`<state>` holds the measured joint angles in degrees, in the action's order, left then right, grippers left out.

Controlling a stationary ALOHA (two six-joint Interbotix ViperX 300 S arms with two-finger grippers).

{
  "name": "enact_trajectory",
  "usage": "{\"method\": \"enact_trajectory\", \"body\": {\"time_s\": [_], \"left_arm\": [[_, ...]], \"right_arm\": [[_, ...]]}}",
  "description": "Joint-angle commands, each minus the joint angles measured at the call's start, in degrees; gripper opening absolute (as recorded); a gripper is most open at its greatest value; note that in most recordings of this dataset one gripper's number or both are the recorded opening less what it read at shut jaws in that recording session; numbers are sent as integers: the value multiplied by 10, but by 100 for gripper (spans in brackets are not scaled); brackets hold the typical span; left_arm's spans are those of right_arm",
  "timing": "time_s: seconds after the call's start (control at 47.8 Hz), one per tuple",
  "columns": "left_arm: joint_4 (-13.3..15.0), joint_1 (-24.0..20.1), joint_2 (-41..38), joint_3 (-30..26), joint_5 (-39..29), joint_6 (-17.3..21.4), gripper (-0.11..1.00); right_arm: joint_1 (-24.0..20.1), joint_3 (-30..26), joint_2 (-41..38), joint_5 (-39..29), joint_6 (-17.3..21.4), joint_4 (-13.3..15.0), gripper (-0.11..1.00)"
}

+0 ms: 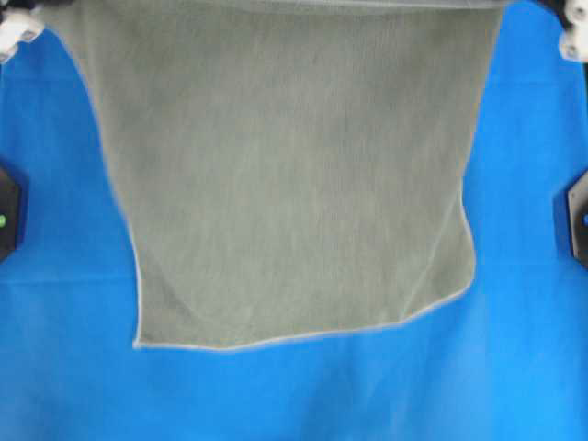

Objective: Fold a large towel.
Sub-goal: 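Lower the hanging towel and drag it flat onto the table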

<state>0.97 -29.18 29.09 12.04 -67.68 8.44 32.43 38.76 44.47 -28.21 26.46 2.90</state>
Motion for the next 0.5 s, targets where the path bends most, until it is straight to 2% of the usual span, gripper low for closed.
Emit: {"method": "enact_trajectory", "body": {"time_s": [0.0, 0.105, 0.23, 0.355, 0.481], "left_arm": [[1, -25, -4, 17, 62, 35, 1], [1, -61, -15, 44, 135, 48, 1], [2, -85, -26, 69, 165, 47, 1], [7, -78, -26, 100, 168, 23, 1], [13, -33, -16, 160, 178, -1, 1]], "right_arm": [[40, -5, -26, 23, 1, 19, 4], [80, -6, -54, 46, 1, 37, 4], [110, -7, -82, 62, 2, 47, 4], [100, 4, -86, 56, 5, 41, 4], [66, 28, -65, 33, 9, 32, 4]]}}
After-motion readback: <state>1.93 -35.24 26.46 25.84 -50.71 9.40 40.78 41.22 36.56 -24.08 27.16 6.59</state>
